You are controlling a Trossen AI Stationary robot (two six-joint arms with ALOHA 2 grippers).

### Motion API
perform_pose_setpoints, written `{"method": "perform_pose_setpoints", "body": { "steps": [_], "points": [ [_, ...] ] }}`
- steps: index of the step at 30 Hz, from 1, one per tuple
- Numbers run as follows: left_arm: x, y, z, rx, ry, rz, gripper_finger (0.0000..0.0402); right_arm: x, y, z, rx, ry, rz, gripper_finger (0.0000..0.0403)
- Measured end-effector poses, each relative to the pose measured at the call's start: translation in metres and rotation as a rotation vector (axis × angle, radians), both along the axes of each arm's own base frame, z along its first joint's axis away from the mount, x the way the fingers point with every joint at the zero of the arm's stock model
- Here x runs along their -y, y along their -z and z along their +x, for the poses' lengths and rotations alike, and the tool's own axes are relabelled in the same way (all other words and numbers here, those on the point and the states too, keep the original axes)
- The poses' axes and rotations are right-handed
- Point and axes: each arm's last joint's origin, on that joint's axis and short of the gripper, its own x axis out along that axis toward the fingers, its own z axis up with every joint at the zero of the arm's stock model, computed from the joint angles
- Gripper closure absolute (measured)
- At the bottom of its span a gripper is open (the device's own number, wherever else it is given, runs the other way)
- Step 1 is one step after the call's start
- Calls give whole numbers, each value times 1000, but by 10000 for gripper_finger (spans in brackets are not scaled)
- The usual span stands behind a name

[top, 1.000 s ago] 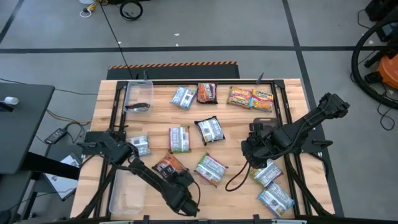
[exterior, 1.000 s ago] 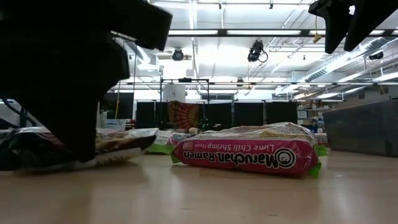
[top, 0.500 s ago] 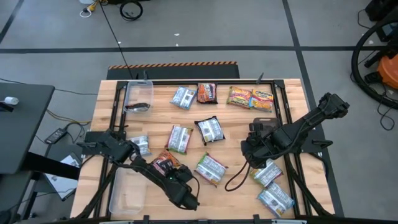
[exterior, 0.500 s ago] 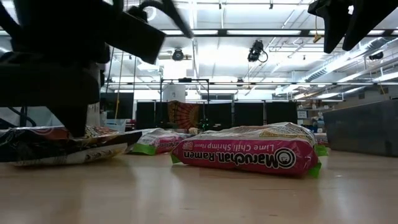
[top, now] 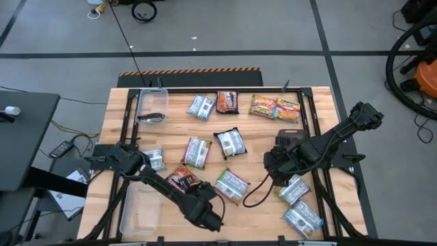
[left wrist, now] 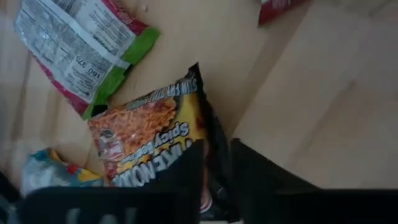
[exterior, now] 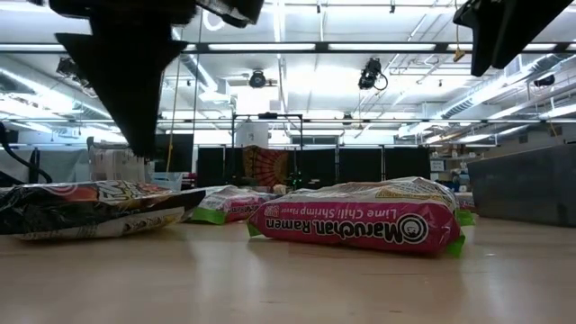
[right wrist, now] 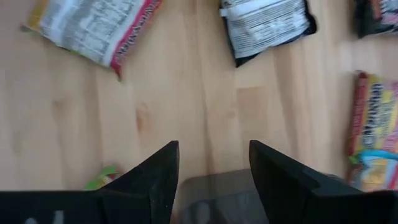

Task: Sort Maruchan noodles
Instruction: Put the black noodle pack into the top transparent bin

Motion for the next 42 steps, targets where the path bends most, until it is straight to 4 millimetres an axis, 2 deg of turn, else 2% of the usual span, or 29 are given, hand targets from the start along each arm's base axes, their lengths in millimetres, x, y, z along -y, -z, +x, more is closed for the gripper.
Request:
{"method": "perform_pose_setpoints", "body": {
  "steps": [5, 9, 13, 18, 26, 31, 39, 42],
  "points": [
    [5, 12, 4, 47, -45, 9, 218, 0, 1, 0, -6, 29, 8, 203],
    [2, 22, 1, -3, -96, 73, 178, -1, 4, 2, -15, 32, 2, 203],
    [-2, 28, -2, -4, -171, 153, 175, 0, 4, 4, -4, 48, 4, 204],
    [2, 49, 3, -73, -149, 99, 187, 1, 4, 5, 2, 52, 1, 204],
    [-10, 63, 5, -159, -125, 199, 190, 6, 4, 7, 15, 67, -23, 204],
    [-14, 63, 7, -183, -107, 189, 225, 7, 3, 8, 17, 57, -38, 204],
    [-13, 61, 6, -234, -75, 141, 386, 6, 3, 7, 19, 62, -35, 204],
    [-13, 47, 5, -217, -47, 113, 392, 6, 3, 7, 19, 63, -35, 204]
  ]
}}
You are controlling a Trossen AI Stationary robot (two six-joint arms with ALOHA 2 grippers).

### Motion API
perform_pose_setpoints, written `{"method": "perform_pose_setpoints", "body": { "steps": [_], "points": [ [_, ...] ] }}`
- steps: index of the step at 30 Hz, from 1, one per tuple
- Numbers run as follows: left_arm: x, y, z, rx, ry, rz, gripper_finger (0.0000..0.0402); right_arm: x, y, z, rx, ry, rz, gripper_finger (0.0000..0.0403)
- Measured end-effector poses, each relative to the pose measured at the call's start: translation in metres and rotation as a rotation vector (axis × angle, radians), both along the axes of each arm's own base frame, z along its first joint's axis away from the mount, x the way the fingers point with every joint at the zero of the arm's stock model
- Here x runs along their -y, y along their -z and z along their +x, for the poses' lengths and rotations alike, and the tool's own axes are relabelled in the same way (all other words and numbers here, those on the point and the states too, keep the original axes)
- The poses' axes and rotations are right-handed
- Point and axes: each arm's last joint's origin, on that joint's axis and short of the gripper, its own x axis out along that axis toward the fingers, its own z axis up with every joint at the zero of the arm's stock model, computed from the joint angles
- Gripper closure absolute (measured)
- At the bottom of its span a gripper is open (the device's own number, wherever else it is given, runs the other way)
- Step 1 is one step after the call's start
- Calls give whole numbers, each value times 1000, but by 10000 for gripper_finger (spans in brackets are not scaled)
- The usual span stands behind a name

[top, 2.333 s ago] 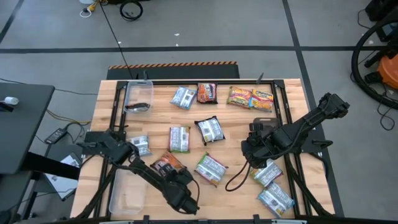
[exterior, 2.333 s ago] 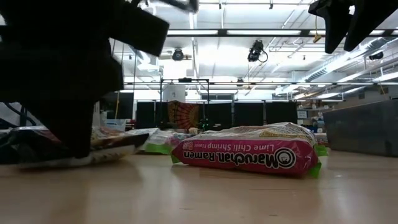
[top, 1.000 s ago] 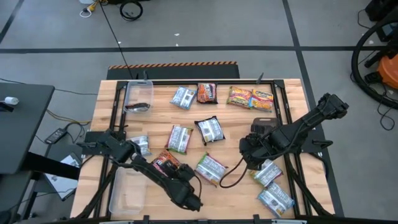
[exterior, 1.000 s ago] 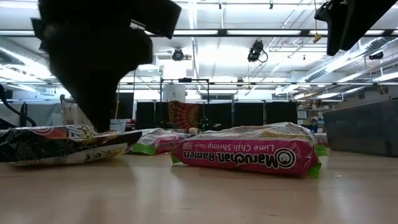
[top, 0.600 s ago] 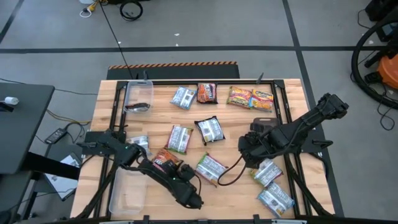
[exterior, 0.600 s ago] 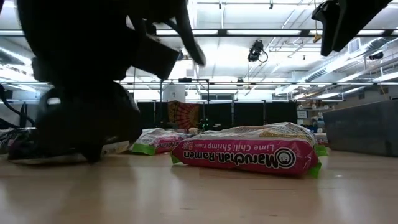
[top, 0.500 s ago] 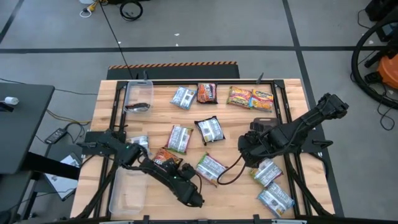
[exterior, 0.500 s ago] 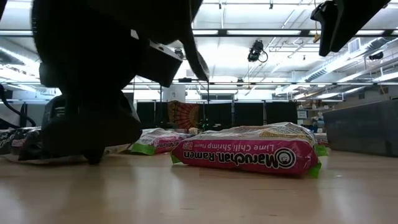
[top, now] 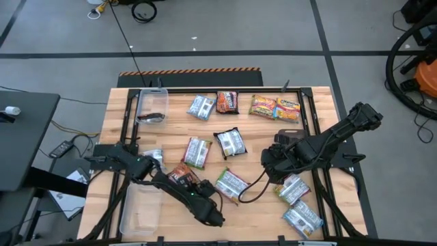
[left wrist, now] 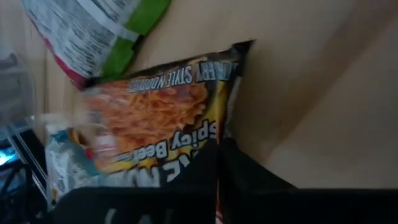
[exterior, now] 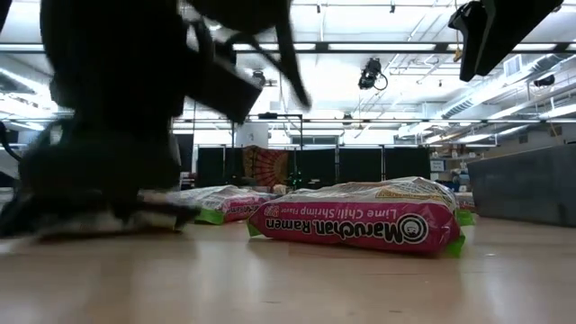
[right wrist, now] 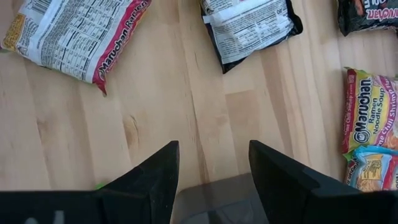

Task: Sort Maruchan noodles
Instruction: Put the black noodle pack into the top transparent bin

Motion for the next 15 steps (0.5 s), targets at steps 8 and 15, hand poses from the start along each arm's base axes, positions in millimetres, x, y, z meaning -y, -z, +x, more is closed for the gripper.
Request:
{"method": "perform_pose_setpoints", "body": {
  "steps": [8, 15],
  "points": [
    [-10, -81, -13, 91, 194, -103, 398, -1, -1, 3, 32, 1, 15, 204],
    [-51, -180, -44, 205, 469, -183, 400, -1, -3, 13, 134, 25, 23, 204]
  ]
}}
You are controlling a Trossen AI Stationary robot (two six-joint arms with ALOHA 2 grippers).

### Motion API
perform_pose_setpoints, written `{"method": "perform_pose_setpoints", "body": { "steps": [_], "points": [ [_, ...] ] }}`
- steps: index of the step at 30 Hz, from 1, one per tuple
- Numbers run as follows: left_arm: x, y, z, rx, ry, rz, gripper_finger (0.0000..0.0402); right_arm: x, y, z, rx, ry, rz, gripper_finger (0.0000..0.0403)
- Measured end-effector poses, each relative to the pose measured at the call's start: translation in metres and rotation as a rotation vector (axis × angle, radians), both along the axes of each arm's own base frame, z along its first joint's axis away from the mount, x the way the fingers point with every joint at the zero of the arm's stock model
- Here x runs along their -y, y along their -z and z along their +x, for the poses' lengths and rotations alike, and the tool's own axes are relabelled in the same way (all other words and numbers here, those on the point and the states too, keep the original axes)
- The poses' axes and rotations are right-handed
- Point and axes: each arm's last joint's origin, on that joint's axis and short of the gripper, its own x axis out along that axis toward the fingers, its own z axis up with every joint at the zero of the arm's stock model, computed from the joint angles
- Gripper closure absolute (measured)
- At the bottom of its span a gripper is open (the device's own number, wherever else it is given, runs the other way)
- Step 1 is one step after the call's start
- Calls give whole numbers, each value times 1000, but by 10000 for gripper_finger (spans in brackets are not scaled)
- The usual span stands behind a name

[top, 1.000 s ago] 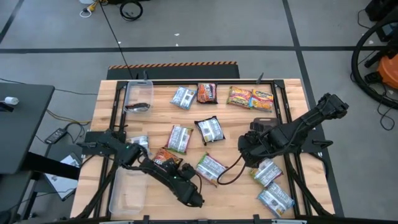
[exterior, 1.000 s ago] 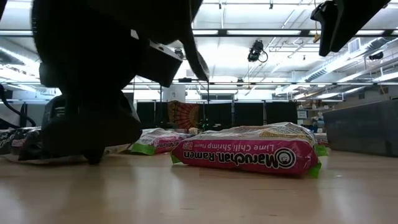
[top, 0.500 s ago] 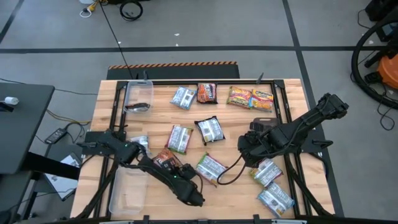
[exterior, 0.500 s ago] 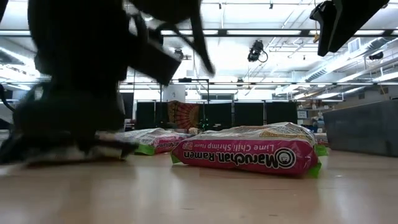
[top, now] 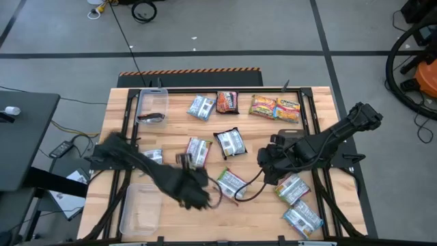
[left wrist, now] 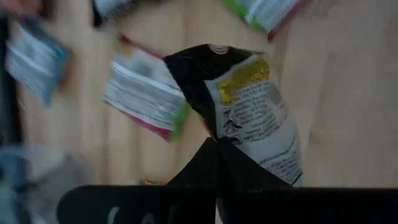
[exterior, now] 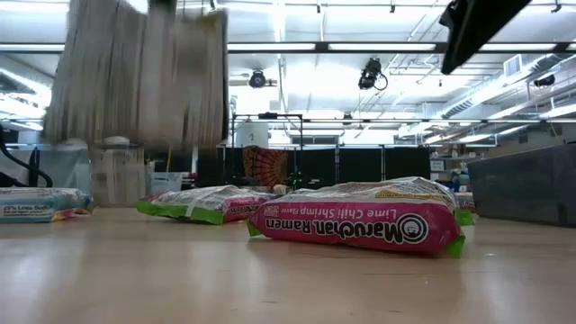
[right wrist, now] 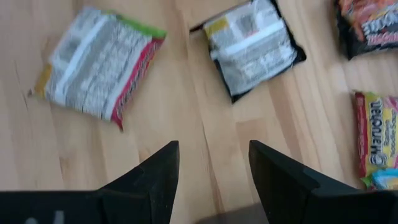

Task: Sort Maruchan noodles
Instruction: Put the black noodle pack into the top transparent bin

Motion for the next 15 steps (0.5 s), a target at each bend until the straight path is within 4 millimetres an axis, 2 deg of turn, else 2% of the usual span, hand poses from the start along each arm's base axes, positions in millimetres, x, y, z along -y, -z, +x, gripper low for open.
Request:
{"method": "perform_pose_setpoints", "body": {
  "steps": [4, 7, 11, 15],
  "points": [
    [-45, -58, -30, 113, 105, -11, 400, 3, -2, 6, 56, 9, -21, 204],
    [-86, -94, -56, 186, 180, 56, 400, 7, -3, 10, 75, -4, -54, 204],
    [-139, -125, -90, 207, 263, 177, 401, 14, -6, 17, 101, -50, -141, 204],
    [-189, -139, -116, 165, 255, 257, 401, 27, -10, 28, 131, -120, -265, 204]
  ]
}}
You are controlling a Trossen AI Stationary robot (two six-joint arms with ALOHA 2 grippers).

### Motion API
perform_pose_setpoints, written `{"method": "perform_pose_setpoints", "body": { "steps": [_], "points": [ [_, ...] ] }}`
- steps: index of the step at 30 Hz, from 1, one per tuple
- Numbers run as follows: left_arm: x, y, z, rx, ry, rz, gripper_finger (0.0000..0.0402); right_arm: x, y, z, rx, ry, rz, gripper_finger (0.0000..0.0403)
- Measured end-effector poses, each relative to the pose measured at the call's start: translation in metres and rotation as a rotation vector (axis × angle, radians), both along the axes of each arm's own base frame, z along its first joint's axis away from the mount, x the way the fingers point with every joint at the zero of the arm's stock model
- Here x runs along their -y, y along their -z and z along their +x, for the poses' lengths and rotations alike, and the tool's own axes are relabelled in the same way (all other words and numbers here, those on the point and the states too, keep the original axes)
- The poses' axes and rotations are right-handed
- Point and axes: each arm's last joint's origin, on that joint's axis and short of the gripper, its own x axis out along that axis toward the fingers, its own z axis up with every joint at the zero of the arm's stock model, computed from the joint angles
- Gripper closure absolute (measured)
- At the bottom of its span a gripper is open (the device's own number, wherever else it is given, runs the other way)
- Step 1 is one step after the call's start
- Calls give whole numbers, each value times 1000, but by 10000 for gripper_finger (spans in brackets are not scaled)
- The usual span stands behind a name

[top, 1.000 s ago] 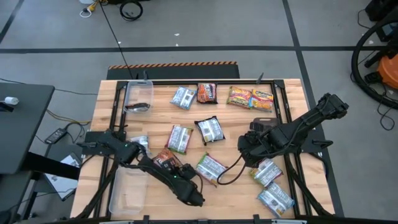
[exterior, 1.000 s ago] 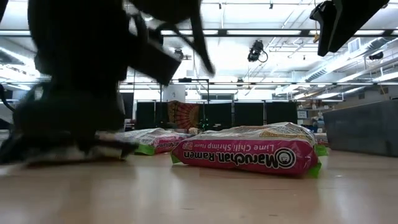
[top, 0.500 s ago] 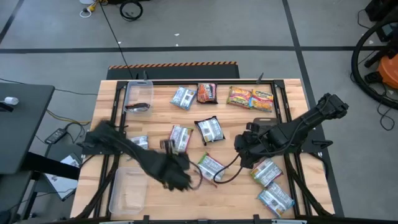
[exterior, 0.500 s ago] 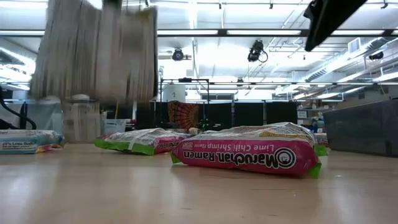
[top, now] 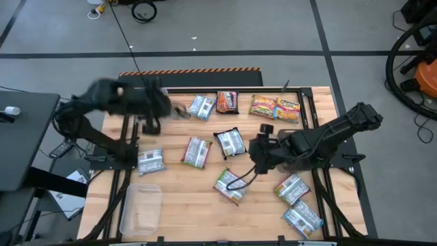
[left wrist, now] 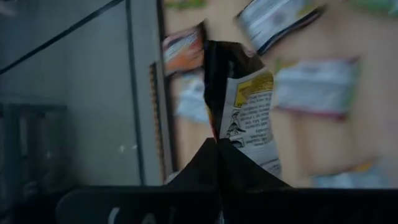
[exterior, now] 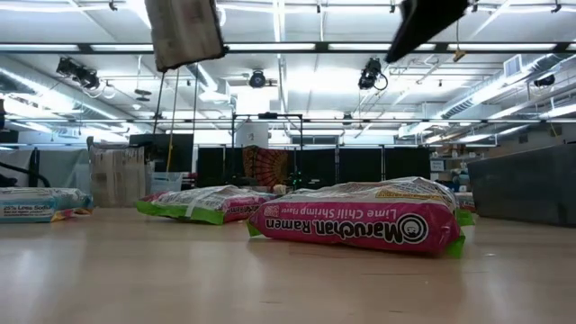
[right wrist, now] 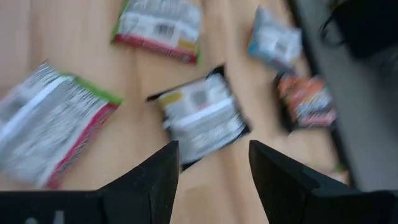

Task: Sort Maruchan noodles
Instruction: Put the black noodle pack into the top transparent bin

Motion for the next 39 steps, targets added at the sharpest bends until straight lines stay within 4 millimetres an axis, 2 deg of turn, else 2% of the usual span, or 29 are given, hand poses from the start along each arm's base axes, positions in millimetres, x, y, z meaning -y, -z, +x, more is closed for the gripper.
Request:
{"method": "perform_pose_setpoints", "body": {
  "steps": [5, 10, 13, 16, 21, 26, 32, 39],
  "points": [
    [-54, -1, -18, -81, -65, 12, 401, 31, -8, 18, 18, -56, -162, 204],
    [-105, 12, -21, -113, -233, -84, 401, 77, -20, 35, 43, -64, -320, 204],
    [-127, 17, -28, -120, -316, -124, 401, 106, -27, 41, 110, -59, -325, 204],
    [-143, 36, -34, -176, -383, -184, 401, 129, -31, 43, 160, -64, -294, 204],
    [-160, 87, -40, -323, -451, -327, 401, 156, -31, 38, 176, -31, -257, 204],
    [-172, 130, -43, -410, -450, -360, 401, 169, -31, 36, 195, -37, -209, 204],
    [-181, 157, -45, -429, -440, -343, 400, 176, -32, 34, 208, -33, -197, 204],
    [-179, 179, -49, -498, -304, -396, 395, 194, -37, 31, 264, 27, -226, 204]
  ]
}}
